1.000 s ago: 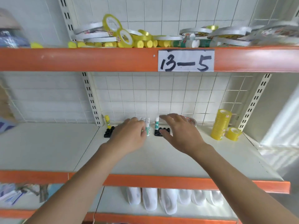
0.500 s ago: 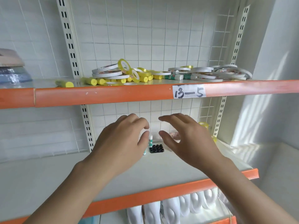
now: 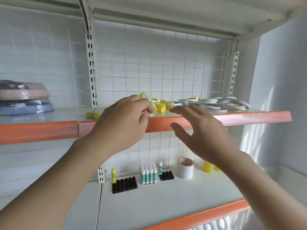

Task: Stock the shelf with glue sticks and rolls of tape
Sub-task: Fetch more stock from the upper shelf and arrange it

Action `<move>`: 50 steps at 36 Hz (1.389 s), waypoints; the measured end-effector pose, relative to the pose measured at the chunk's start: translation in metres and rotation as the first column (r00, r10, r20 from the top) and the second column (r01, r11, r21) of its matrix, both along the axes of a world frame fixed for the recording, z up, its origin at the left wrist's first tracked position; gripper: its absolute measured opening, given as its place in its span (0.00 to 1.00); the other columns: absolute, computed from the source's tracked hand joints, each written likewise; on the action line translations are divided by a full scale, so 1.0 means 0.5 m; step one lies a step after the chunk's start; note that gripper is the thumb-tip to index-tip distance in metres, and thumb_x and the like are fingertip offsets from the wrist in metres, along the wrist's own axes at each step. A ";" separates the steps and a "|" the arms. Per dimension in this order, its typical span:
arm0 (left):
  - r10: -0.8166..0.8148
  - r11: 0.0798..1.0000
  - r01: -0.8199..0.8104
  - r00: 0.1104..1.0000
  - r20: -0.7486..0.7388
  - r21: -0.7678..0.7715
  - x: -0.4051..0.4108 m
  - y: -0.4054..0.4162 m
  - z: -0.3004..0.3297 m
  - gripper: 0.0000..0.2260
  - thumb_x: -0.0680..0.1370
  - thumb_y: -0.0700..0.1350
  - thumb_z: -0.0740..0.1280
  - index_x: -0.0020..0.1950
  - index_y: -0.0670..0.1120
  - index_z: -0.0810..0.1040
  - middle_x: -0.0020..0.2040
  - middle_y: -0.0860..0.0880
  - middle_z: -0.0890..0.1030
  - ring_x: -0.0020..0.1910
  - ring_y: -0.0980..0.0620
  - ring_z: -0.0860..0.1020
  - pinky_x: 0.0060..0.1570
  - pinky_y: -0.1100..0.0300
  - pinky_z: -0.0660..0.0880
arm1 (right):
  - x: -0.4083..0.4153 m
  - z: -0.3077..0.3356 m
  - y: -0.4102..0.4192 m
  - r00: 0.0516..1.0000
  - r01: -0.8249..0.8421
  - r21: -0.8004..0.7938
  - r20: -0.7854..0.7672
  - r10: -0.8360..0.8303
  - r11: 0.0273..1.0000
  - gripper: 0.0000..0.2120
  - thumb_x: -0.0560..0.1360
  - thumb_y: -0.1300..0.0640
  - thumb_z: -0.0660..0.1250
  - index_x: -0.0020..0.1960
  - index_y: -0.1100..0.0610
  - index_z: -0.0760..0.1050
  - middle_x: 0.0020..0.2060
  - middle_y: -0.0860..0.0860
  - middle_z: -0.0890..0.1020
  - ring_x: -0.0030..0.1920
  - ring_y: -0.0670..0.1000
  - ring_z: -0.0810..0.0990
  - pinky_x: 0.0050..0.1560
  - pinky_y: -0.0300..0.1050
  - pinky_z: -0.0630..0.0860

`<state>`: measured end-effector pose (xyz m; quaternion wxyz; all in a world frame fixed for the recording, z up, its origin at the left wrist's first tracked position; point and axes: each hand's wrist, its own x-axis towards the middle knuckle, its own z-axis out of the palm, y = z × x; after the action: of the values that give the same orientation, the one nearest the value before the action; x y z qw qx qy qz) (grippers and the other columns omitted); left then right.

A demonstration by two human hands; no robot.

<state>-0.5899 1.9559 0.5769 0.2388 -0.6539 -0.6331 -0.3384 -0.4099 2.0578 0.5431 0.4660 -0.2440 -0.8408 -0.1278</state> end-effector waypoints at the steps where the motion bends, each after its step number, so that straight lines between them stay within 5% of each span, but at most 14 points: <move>1: 0.007 1.000 -0.007 1.000 0.019 -0.008 -0.014 0.000 0.012 0.09 0.79 0.44 0.60 0.51 0.56 0.78 0.50 0.59 0.74 0.47 0.55 0.72 0.48 0.56 0.70 | -0.010 0.007 0.003 1.000 -0.008 -0.014 0.013 0.009 1.000 0.16 0.77 0.47 0.65 0.63 0.48 0.75 0.56 0.46 0.80 0.55 0.52 0.78 0.45 0.47 0.76; 7: 0.101 0.991 -0.096 0.994 0.049 -0.099 -0.096 0.009 0.073 0.17 0.76 0.33 0.59 0.49 0.56 0.76 0.49 0.56 0.75 0.53 0.51 0.74 0.55 0.50 0.73 | -0.092 0.043 0.029 0.994 -0.049 -0.103 0.093 0.058 0.994 0.16 0.79 0.48 0.63 0.66 0.46 0.72 0.58 0.46 0.79 0.57 0.50 0.76 0.49 0.49 0.76; 13: 0.343 0.870 -0.390 0.918 -0.199 -0.301 -0.162 0.012 0.080 0.24 0.74 0.30 0.58 0.62 0.54 0.74 0.60 0.52 0.72 0.63 0.49 0.67 0.57 0.49 0.72 | -0.153 0.064 0.081 0.981 -0.098 -0.196 0.147 0.128 0.976 0.14 0.79 0.55 0.61 0.63 0.47 0.74 0.52 0.46 0.80 0.53 0.50 0.78 0.49 0.49 0.76; 20: 0.307 0.808 -0.345 0.938 -0.158 -0.479 -0.232 0.046 0.067 0.15 0.76 0.37 0.67 0.59 0.52 0.79 0.58 0.51 0.77 0.53 0.52 0.74 0.56 0.54 0.75 | -0.203 0.078 0.122 0.952 -0.177 -0.285 0.195 0.237 0.942 0.11 0.79 0.57 0.62 0.58 0.51 0.79 0.47 0.45 0.81 0.48 0.48 0.79 0.54 0.48 0.75; 28: 0.236 0.887 -0.248 0.968 -0.079 -0.389 -0.260 0.090 0.044 0.07 0.74 0.44 0.72 0.51 0.49 0.82 0.47 0.54 0.77 0.49 0.53 0.75 0.48 0.60 0.71 | -0.274 0.098 0.120 0.900 -0.195 -0.311 0.320 0.296 0.930 0.11 0.79 0.55 0.62 0.59 0.51 0.78 0.49 0.42 0.76 0.47 0.44 0.75 0.49 0.36 0.68; 35: 0.204 0.950 -0.165 0.971 0.126 -0.267 -0.280 0.094 0.034 0.18 0.76 0.31 0.59 0.57 0.48 0.81 0.56 0.49 0.80 0.56 0.51 0.76 0.59 0.55 0.73 | -0.336 0.117 0.121 0.843 -0.163 -0.325 0.444 0.302 0.932 0.14 0.81 0.56 0.58 0.63 0.49 0.77 0.64 0.46 0.78 0.60 0.50 0.76 0.63 0.48 0.71; 43: 0.325 0.914 -0.256 0.925 0.194 -0.314 -0.296 0.095 0.023 0.18 0.73 0.36 0.65 0.57 0.53 0.81 0.59 0.52 0.78 0.57 0.51 0.75 0.55 0.55 0.75 | -0.372 0.123 0.122 0.755 -0.114 -0.292 0.596 0.274 0.950 0.17 0.80 0.55 0.57 0.67 0.47 0.73 0.60 0.48 0.79 0.62 0.51 0.74 0.66 0.49 0.66; 50: 0.305 0.910 -0.225 0.932 0.195 -0.349 -0.304 0.103 0.019 0.19 0.73 0.38 0.66 0.62 0.52 0.79 0.58 0.48 0.79 0.56 0.49 0.75 0.51 0.60 0.72 | -0.367 0.126 0.117 0.800 -0.148 -0.260 0.536 0.271 0.954 0.16 0.78 0.54 0.63 0.64 0.49 0.75 0.54 0.46 0.78 0.58 0.49 0.75 0.62 0.49 0.70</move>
<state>-0.7417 2.0077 0.5866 0.0931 -0.5444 -0.7876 -0.2733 -0.5936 2.1164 0.6060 0.1794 -0.1469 -0.9712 -0.0543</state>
